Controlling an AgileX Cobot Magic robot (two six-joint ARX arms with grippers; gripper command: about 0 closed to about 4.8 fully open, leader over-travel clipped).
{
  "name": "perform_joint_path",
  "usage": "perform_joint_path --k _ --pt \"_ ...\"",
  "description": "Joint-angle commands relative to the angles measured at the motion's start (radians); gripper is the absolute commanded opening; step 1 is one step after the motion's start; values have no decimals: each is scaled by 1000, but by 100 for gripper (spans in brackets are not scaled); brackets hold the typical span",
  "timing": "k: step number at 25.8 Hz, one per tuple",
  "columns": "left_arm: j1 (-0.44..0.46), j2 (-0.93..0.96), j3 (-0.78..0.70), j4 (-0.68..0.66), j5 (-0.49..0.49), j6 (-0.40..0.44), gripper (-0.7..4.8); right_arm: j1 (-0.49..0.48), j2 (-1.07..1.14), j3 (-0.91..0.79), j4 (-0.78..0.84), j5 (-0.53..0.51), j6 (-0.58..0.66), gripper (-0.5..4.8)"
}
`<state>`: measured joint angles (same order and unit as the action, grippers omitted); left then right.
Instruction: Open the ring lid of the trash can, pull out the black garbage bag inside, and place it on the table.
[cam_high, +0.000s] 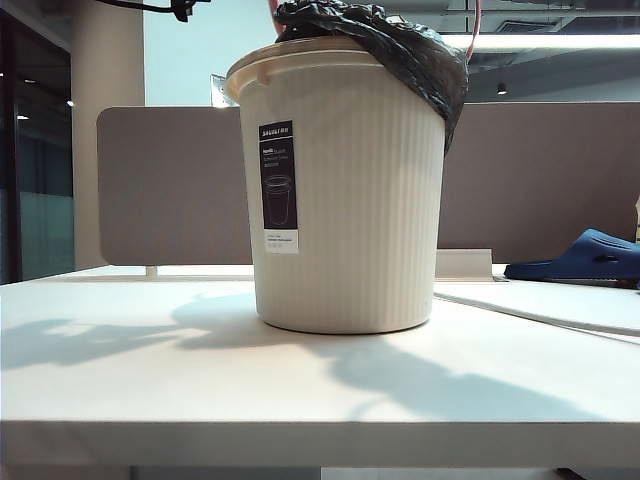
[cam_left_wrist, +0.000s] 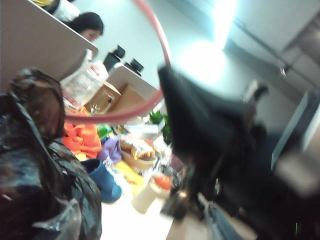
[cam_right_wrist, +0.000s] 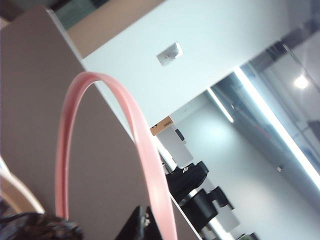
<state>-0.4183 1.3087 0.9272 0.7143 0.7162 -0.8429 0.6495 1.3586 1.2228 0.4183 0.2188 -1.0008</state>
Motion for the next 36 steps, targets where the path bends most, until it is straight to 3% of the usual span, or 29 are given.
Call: perform_joint_path --k 1,10,25,36 --pt "4 -5 4 -6 75 74 323 -35 9 63 -54 -43 116 -1" --pt "4 -6 4 -25 143 114 323 -152 86 226 -177 -129 313 -1" --pt "5 -5 4 -185 186 294 324 -262 164 369 -190 -159 429 -1" --pt "5 -5 4 -210 186 293 343 -378 195 407 -181 -169 479 -1"
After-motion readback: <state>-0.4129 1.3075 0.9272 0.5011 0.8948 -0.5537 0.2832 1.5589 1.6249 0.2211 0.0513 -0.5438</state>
